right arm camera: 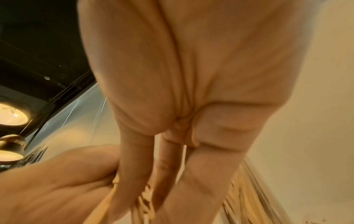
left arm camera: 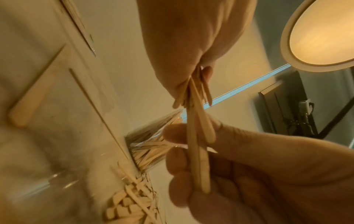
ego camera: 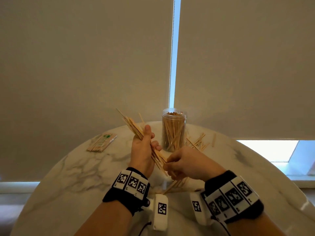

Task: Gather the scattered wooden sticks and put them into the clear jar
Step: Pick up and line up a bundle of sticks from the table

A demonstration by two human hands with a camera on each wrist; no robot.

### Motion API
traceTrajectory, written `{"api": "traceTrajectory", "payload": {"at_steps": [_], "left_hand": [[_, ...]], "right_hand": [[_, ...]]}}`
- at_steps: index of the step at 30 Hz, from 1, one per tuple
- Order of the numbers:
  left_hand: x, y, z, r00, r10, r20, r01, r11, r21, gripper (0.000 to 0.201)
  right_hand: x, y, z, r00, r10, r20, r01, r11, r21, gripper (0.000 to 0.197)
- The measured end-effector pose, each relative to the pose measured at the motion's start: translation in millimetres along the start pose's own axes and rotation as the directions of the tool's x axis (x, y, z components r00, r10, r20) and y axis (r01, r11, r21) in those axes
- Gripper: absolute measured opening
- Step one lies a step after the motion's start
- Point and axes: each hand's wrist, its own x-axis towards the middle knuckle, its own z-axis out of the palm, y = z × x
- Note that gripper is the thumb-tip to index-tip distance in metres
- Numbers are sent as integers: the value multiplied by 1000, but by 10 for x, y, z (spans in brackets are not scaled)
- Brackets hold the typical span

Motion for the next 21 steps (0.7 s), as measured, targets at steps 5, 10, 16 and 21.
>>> {"api": "traceTrajectory", "payload": {"at_steps": [5,10,16,21], "left_hand": [[-2,75,26,999,29,26,-29,999,-22,31],[-83,30,135,982,78,174,-82,996,20,30],[-146,1,268,984,51,172,-56,998,29,35],[-202,-63,313,973,19,232,-56,986,155,33]], "right_hand": [[-37,-1,-13,997,-20,81,17,999,40,13],[-19,-49,-13,1000,-28,-15,27,1000,-12,10],[2,-82,-36,993,-6,115,16,996,-83,24],[29,-25,28,999,-41,33,40,999,21,16]]}}
